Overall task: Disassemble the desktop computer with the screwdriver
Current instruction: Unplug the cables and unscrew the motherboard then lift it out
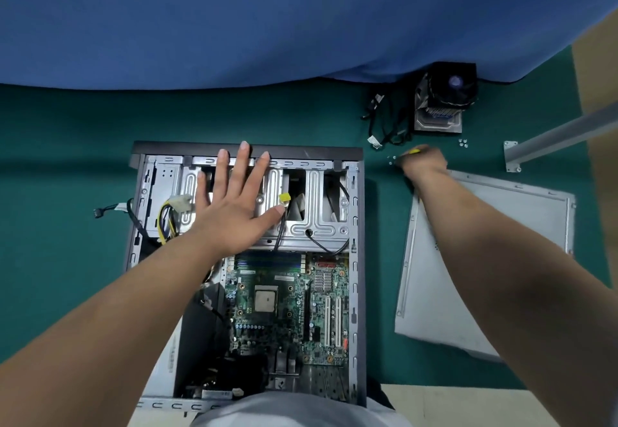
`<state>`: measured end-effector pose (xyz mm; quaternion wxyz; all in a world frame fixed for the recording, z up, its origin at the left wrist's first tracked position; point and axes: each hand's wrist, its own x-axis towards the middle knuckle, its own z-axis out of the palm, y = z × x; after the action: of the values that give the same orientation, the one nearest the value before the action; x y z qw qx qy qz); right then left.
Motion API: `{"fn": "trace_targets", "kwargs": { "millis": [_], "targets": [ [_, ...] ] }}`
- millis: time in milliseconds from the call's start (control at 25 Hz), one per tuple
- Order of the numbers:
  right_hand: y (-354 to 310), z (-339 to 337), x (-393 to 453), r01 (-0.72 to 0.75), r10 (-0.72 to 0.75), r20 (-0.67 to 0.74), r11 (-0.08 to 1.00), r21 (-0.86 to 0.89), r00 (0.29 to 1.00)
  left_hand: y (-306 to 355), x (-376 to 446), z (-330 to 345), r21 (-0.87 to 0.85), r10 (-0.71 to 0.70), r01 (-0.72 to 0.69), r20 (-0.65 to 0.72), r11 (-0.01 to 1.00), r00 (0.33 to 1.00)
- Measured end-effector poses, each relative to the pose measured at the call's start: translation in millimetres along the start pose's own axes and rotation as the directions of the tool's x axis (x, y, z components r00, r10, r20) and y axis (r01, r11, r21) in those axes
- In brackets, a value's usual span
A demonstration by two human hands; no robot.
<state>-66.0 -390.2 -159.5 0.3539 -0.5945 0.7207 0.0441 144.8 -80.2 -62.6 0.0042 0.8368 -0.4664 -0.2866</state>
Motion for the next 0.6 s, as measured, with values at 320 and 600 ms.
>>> {"fn": "trace_targets", "kwargs": {
  "millis": [320,600],
  "targets": [
    [17,-32,-59,0.132,-0.129,-0.028,0.965,0.225,0.991,-3,0,1,-0.006,0.027,-0.027,-0.002,1.000,1.000],
    [50,-20,-204,0.260,-0.298,0.080,0.914,0.311,0.951,-7,-7,-12,-0.223,0.121,-0.108,0.045,0.969,0.992]
  ]
}}
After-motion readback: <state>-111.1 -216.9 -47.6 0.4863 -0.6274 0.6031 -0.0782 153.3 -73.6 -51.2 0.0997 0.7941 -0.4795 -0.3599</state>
